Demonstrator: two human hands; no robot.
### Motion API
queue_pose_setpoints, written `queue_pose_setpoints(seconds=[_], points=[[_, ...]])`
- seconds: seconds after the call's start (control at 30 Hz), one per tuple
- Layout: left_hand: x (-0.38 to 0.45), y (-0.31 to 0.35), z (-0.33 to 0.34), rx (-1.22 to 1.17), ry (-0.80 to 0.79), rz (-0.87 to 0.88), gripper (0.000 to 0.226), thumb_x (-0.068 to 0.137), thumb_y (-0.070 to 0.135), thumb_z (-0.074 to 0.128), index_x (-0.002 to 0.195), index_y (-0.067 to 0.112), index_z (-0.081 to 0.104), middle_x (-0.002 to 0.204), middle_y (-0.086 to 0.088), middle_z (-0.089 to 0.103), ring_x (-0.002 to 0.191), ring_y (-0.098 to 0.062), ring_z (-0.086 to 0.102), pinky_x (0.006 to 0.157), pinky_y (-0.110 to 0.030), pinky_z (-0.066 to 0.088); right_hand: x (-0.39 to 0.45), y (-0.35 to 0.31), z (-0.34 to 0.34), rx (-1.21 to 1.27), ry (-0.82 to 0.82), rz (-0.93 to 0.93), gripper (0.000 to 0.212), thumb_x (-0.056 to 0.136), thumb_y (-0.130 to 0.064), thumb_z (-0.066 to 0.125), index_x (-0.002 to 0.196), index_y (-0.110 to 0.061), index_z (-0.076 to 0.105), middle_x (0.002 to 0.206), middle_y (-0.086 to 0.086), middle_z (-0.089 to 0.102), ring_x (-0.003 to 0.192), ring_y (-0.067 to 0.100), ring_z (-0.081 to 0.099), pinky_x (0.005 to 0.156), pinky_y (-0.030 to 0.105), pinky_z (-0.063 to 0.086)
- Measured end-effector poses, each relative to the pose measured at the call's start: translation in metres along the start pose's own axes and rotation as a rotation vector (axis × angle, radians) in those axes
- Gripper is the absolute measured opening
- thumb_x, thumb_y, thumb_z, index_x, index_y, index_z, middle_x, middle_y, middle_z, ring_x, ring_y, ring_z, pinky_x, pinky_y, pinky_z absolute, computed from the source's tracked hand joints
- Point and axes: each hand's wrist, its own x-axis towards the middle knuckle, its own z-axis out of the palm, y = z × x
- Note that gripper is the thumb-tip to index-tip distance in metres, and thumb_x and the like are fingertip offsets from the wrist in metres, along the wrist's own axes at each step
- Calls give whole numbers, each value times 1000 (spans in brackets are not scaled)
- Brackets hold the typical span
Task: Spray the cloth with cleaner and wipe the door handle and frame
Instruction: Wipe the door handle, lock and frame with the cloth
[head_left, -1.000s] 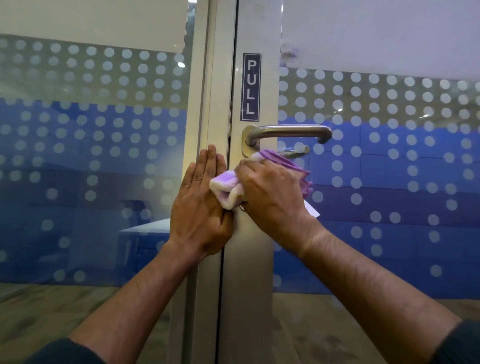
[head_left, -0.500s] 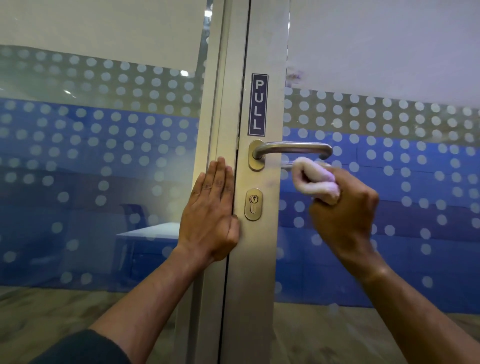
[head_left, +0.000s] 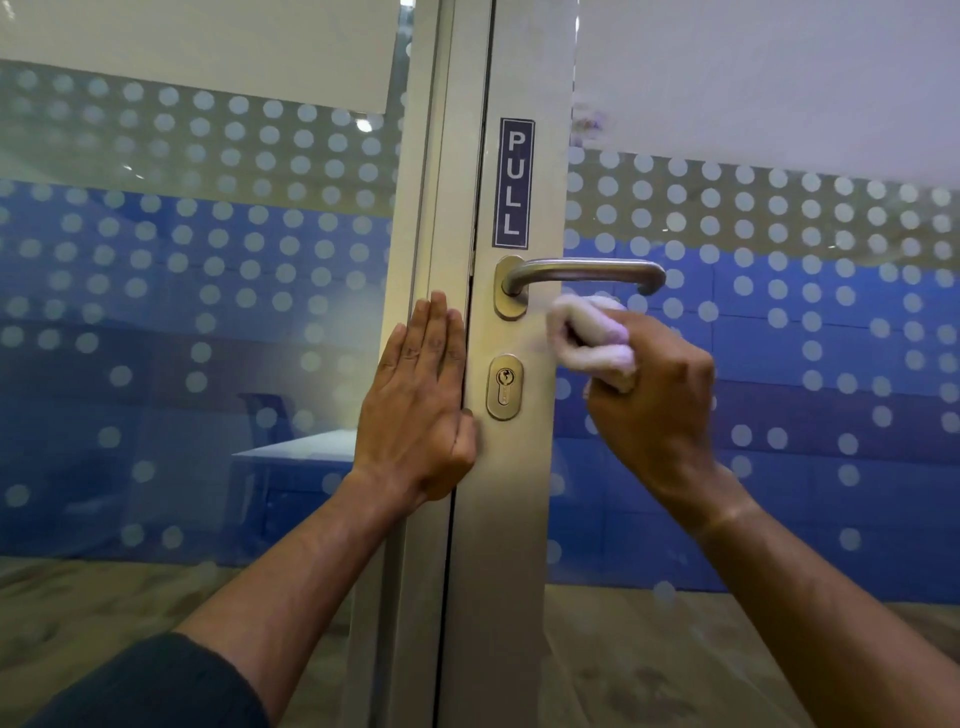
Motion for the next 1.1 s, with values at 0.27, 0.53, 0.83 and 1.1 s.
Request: queue_pose_setpoints(seconds=[0.27,0.53,0.83,1.1], points=[[-1,-4,3,28,11,10,94,78,29,49,155,5,1,164,-16,-7,152,-25,-9,125,-41,2,9,-6,25,-307,-325,-113,24,82,-10,64,105,-10,66,101,9,69,98,27,60,78,38,45],[-1,0,0,4,3,5,91,79,27,44,155,5,-2,163,-15,-10,152,-24,-12,125,-42,2,17,5,-10,-70,-363,107,7,77,-19,64,77,-14,69,66,3,67,62,23,61,56,37,51],[0,-1,-1,-8,-14,7,91,80,30,42,154,8,-7,163,-14,-15,151,-23,-16,125,-40,-3,3,12,-23,109,103,276,15,78,-19,72,80,-10,60,64,-2,58,54,3,53,44,8,37],[-1,-1,-3,-2,-30,8,93,77,28,41,154,6,-7,163,-15,-15,151,-23,-17,125,-42,-2,-4,2,-5,-8,-6,47,18,79,-5,68,97,-6,67,82,5,65,71,19,59,57,23,45]])
